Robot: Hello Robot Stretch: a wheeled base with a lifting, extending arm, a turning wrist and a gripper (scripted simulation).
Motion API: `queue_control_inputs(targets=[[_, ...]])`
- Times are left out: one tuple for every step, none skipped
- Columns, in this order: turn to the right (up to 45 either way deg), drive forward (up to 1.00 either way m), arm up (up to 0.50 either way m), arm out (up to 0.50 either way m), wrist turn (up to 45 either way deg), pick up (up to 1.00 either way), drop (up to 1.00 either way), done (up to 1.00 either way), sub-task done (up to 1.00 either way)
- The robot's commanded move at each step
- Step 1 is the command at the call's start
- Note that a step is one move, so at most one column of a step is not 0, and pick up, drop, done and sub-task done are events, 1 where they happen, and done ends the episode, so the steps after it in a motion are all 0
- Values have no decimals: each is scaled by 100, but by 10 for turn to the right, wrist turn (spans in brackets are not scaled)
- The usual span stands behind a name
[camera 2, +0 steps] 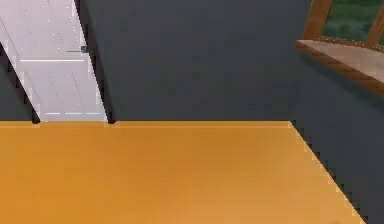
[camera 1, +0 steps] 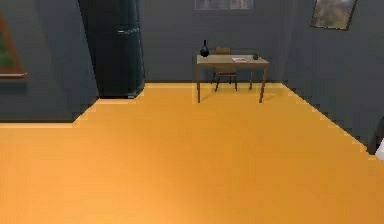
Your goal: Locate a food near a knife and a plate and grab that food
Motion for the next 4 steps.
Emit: queue_control_inputs(targets=[[0,10,0,0,0,0,0,0,0],[-450,0,0,0,0,0,0,0,0],[-390,0,0,0,0,0,0,0,0],[0,100,0,0,0,0,0,0,0]])
